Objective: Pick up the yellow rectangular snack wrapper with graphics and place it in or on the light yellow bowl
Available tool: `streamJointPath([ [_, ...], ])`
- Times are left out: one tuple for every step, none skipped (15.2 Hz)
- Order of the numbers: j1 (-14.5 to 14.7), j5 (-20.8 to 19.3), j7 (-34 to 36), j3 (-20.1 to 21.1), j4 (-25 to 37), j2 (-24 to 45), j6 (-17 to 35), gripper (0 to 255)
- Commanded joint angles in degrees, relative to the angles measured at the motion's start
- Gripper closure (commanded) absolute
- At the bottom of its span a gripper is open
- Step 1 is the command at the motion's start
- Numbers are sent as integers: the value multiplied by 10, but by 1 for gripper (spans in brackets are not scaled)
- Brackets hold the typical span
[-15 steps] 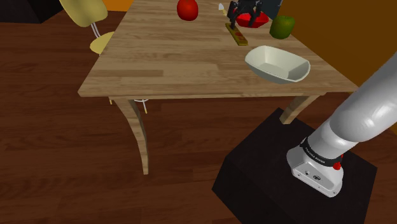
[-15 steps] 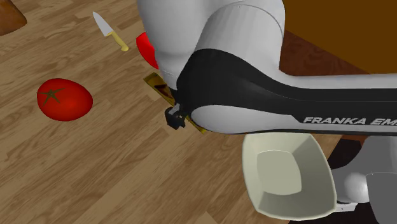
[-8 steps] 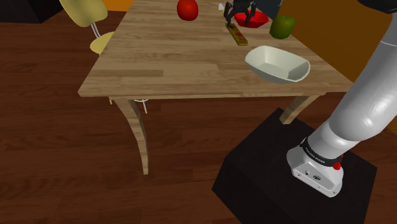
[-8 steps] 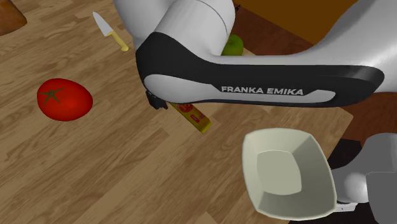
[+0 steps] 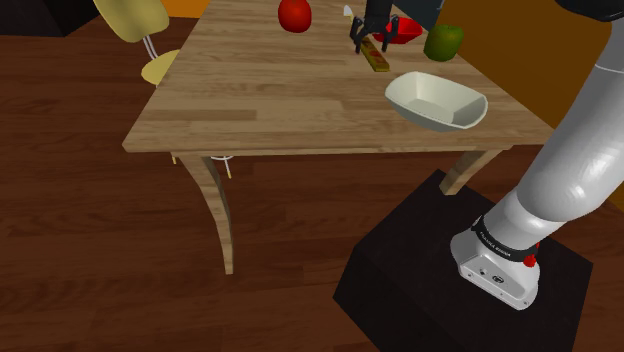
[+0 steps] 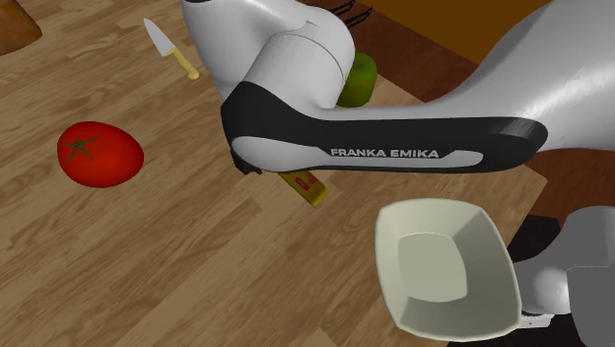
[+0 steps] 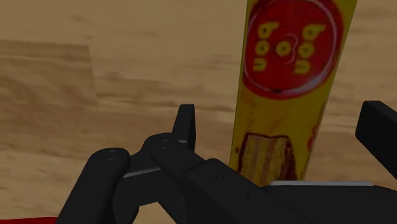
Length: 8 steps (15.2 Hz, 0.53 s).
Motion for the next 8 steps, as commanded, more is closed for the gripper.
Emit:
streamJointPath([
  [0,0,1,0,-3,0,3,0],
  [0,0,1,0,-3,0,3,0],
  [0,0,1,0,-3,0,3,0],
  [0,0,1,0,-3,0,3,0],
  [0,0,1,0,-3,0,3,0],
  [0,0,1,0,-3,0,3,0],
  [0,0,1,0,-3,0,3,255],
  [0,0,1,0,-3,0,3,255],
])
